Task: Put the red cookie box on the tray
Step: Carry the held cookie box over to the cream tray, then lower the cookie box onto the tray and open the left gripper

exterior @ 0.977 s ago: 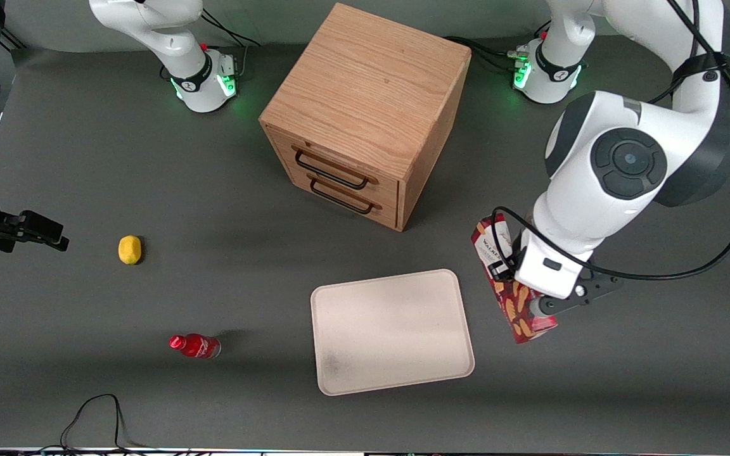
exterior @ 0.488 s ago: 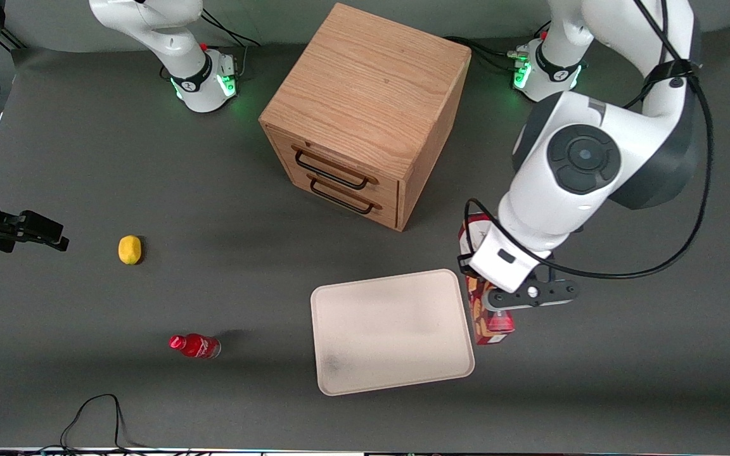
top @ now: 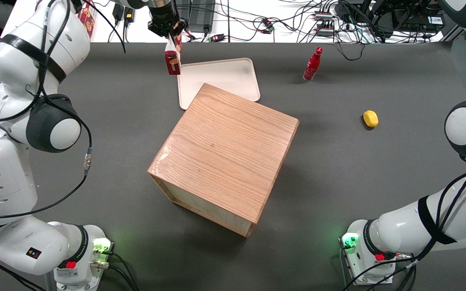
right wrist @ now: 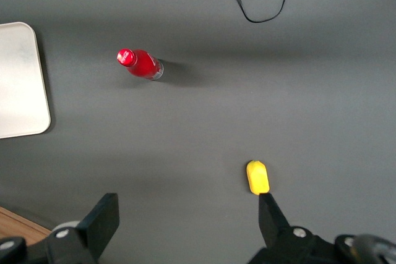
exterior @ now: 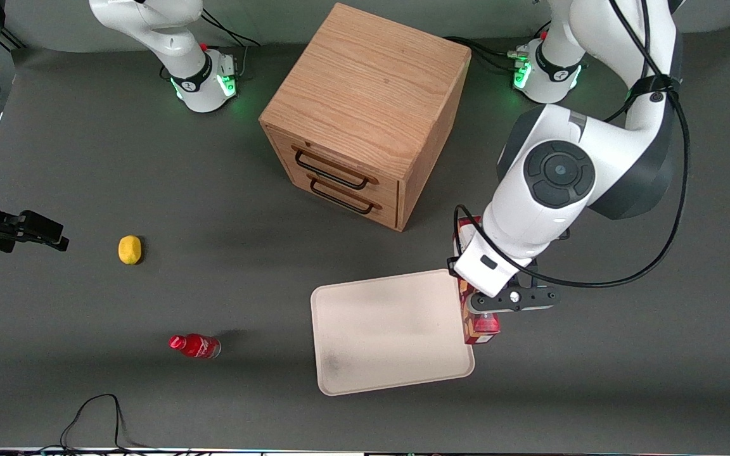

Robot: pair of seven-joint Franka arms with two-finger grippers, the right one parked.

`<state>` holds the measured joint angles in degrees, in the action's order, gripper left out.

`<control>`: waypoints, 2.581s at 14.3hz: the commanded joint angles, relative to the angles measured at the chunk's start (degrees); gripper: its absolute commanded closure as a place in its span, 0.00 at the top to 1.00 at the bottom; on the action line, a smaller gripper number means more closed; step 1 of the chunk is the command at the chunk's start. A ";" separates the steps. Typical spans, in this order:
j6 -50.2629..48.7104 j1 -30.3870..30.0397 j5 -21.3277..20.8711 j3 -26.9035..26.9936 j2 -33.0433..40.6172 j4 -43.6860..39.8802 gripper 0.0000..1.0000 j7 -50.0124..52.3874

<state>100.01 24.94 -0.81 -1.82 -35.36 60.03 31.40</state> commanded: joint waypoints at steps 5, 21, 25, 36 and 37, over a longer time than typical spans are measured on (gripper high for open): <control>8.08 0.55 -0.24 0.59 -5.68 2.36 0.00 3.76; 23.12 1.17 -1.47 0.68 -15.87 6.76 0.00 7.45; 25.14 1.08 -1.47 0.76 -16.41 7.73 0.00 7.45; 24.27 1.08 -2.79 1.03 -15.45 7.64 1.00 9.56; 23.48 0.99 -2.79 1.03 -14.57 7.64 1.00 9.65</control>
<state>124.58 25.56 -2.53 -1.29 -52.42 66.85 39.18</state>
